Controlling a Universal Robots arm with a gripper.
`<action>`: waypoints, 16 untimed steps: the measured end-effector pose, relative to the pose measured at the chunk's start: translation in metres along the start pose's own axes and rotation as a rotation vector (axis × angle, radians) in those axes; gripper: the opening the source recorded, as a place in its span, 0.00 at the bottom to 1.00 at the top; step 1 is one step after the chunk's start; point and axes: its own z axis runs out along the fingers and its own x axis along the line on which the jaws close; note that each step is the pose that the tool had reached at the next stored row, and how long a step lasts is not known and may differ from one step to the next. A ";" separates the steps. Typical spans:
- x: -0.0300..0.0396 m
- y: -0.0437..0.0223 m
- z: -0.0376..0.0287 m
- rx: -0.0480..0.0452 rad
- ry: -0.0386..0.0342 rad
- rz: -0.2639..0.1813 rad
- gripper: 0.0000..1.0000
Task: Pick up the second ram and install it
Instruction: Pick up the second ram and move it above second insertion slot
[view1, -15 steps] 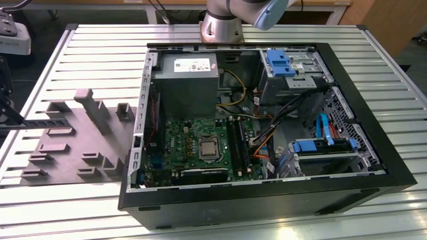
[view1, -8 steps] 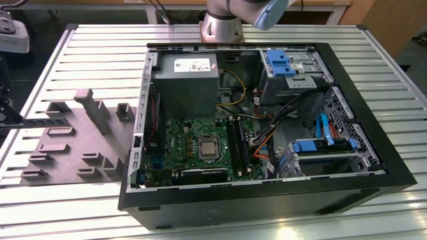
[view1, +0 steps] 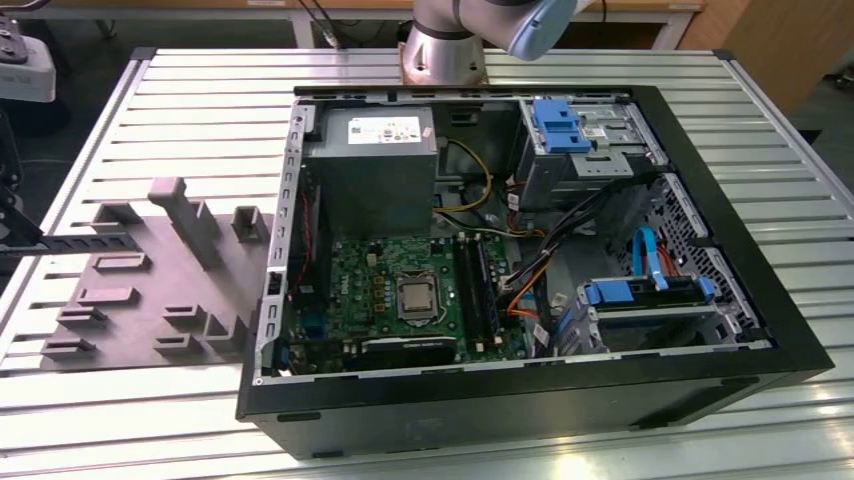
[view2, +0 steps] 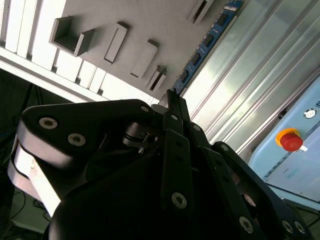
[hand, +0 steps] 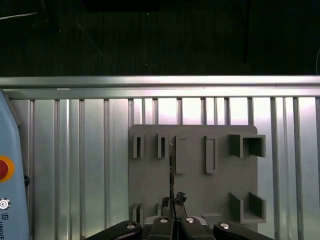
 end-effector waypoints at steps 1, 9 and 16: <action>0.0000 0.0000 -0.0003 0.0000 0.0000 0.000 0.11; -0.0001 0.0001 -0.0032 0.0000 0.0000 0.000 0.11; -0.0003 0.0002 -0.0064 0.0001 -0.0002 0.000 0.11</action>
